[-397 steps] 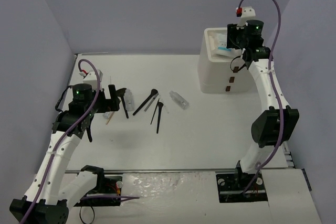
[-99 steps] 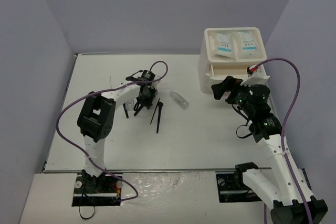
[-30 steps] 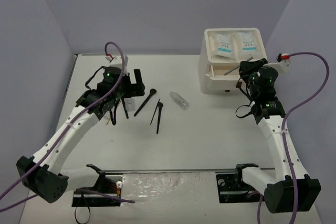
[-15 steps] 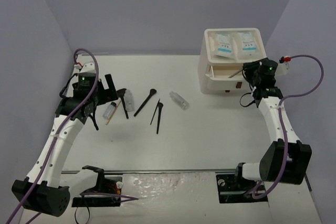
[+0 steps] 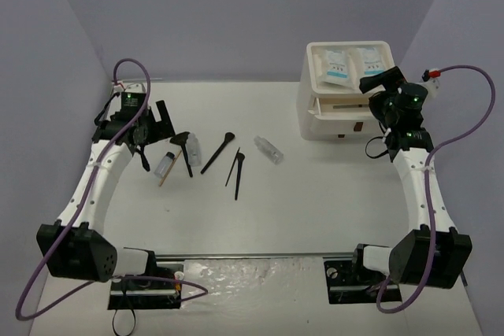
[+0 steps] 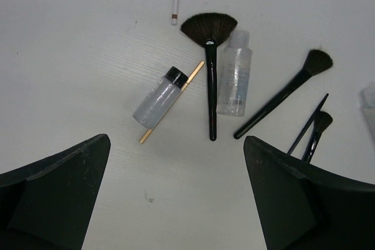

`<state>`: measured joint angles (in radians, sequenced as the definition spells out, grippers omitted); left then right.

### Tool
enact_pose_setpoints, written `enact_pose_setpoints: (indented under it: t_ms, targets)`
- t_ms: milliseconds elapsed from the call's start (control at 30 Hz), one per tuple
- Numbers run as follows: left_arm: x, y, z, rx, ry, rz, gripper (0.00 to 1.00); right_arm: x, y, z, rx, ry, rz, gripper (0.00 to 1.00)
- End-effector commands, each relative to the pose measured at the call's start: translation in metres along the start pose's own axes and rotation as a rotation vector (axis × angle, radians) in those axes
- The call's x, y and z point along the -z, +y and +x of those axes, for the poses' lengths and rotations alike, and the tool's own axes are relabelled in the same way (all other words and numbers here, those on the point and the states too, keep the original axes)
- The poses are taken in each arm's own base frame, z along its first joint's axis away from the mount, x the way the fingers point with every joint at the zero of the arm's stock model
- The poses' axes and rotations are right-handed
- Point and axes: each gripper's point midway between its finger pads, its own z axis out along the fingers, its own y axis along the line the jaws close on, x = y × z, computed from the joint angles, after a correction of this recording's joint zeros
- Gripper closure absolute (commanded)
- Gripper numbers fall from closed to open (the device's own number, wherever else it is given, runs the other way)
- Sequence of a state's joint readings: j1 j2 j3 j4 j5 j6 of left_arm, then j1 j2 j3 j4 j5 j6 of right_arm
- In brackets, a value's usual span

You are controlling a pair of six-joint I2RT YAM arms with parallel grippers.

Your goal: Organize the makeup

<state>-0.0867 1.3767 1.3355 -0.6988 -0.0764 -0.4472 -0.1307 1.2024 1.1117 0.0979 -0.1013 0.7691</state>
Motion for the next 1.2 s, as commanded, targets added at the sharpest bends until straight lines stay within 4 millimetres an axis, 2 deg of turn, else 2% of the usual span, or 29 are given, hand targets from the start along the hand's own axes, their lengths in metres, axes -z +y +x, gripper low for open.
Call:
enact_pose_setpoints:
  t_ms: [0,133,167,300,433,500,667,767,867,967,1033,1167]
  targets:
    - [-0.025,0.002,-0.036,0.035,-0.007,0.009,0.07,0.042,0.03,-0.021,0.14,-0.076,-0.146,0.0]
    - [-0.066,0.005,-0.048,0.034,0.06,0.03,0.18,0.064,0.035,-0.015,0.157,-0.078,-0.195,0.0]
    - [-0.078,0.003,-0.045,0.022,0.086,0.037,0.22,0.065,0.036,-0.01,0.16,-0.064,-0.204,0.0]
    - [-0.116,-0.007,-0.055,-0.018,0.119,0.061,0.35,0.067,0.04,0.017,0.172,0.001,-0.241,0.0]
    - [-0.147,-0.008,-0.055,-0.037,0.156,0.047,0.42,0.068,0.038,0.031,0.186,0.029,-0.253,0.0]
    - [-0.156,-0.008,-0.061,-0.048,0.152,0.042,0.44,0.068,0.037,0.035,0.195,0.04,-0.257,0.0]
    - [-0.19,-0.007,-0.047,-0.051,0.205,0.023,0.5,0.067,0.034,0.045,0.212,0.064,-0.261,0.0]
    - [-0.203,-0.008,-0.039,-0.058,0.226,0.009,0.53,0.065,0.031,0.051,0.221,0.077,-0.258,0.01]
    - [-0.218,-0.007,-0.028,-0.066,0.254,-0.011,0.62,0.065,0.028,0.056,0.23,0.091,-0.258,0.01]
    - [-0.227,-0.005,-0.021,-0.086,0.269,-0.041,0.67,0.063,0.023,0.062,0.236,0.107,-0.252,0.01]
    - [-0.228,-0.011,-0.014,-0.123,0.275,-0.064,0.72,0.062,0.021,0.064,0.237,0.114,-0.249,0.01]
    - [-0.23,-0.01,-0.006,-0.134,0.286,-0.092,0.94,0.062,0.021,0.068,0.237,0.125,-0.255,0.01]
